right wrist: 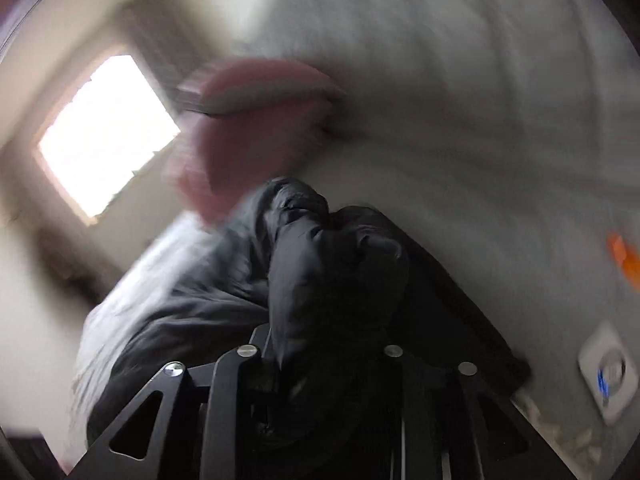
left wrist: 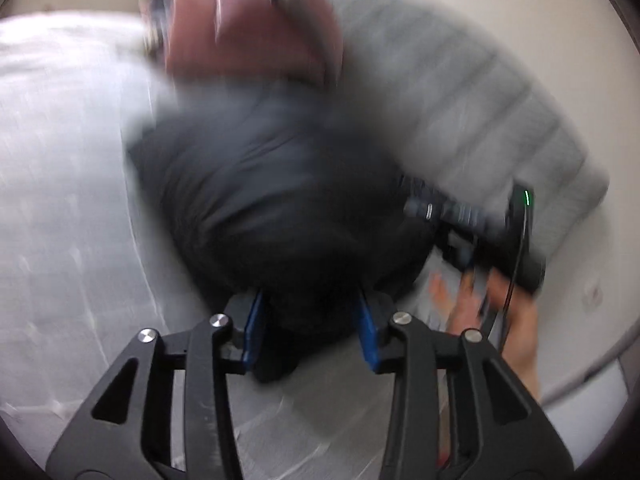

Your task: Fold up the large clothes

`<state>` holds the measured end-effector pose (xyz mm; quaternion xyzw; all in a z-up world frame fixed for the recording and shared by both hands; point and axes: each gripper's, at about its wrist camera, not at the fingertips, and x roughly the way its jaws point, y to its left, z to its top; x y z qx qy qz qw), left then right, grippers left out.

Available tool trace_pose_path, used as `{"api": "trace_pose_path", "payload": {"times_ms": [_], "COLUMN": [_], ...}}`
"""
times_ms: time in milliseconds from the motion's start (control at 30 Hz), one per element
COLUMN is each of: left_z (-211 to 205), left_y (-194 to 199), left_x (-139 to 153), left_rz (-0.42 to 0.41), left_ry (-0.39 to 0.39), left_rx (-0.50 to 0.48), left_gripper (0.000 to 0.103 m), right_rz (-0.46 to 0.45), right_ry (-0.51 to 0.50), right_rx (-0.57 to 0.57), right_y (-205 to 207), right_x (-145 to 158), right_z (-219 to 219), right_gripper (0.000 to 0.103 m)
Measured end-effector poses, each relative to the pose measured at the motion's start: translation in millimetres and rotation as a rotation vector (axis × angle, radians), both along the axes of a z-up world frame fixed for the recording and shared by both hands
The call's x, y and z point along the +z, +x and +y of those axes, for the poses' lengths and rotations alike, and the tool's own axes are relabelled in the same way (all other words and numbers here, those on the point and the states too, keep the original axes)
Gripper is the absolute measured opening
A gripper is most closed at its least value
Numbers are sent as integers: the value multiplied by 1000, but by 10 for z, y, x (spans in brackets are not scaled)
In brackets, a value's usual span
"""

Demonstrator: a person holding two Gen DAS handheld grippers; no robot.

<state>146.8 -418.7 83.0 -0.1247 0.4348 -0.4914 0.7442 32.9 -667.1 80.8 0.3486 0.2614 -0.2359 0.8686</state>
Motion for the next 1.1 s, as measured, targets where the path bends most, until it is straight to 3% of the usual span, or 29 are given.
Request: {"api": "trace_pose_path", "payload": {"times_ms": [67, 100, 133, 200, 267, 367, 467, 533, 667, 733, 800, 867, 933, 1100], "left_z": [133, 210, 304, 382, 499, 584, 785, 926, 1143, 1285, 1466, 1635, 1783, 2156], "left_y": [-81, -83, -83, -17, 32, 19, 27, -29, -331, -493, -689, -803, -881, -1171], "left_x": [-149, -168, -167, -157, -75, 44, 32, 61, 278, 403, 575, 698, 786, 1030], "left_rz": [-7, -14, -9, 2, -36, -100, -141, -145, -291, -343, -384, -393, -390, -466], "left_ry": [-30, -40, -49, -43, -18, 34, 108, 147, 286, 282, 266, 247, 222, 170], "left_rx": [-7, 6, 15, 5, 12, 57, 115, 143, 203, 207, 228, 236, 241, 250], "left_gripper": [49, 58, 63, 64, 64, 64, 64, 64, 69, 80, 85, 87, 97, 102], "right_rz": [-89, -113, -124, -112, -68, 0, 46, 51, 20, 67, 104, 96, 93, 25], "right_ry": [124, 132, 122, 85, 50, -16, -127, -162, -192, -289, -364, -390, -396, -436], "right_rx": [-42, -51, -44, -48, -78, -153, -302, -358, -223, -165, -130, -139, -159, -171], "right_y": [-215, -269, -280, -279, -270, -408, -721, -961, -1186, -1182, -1208, -1314, -1426, -1794], "right_x": [-304, -362, -379, -353, -301, -164, 3, 95, 252, 354, 466, 558, 638, 879], "right_z": [-231, -258, -252, -197, -110, 36, 275, 540, 1221, 1656, 2109, 2522, 2850, 3717], "right_gripper": [28, 28, 30, 40, 57, 66, 74, 74, 75, 78, 80, 80, 81, 87]}}
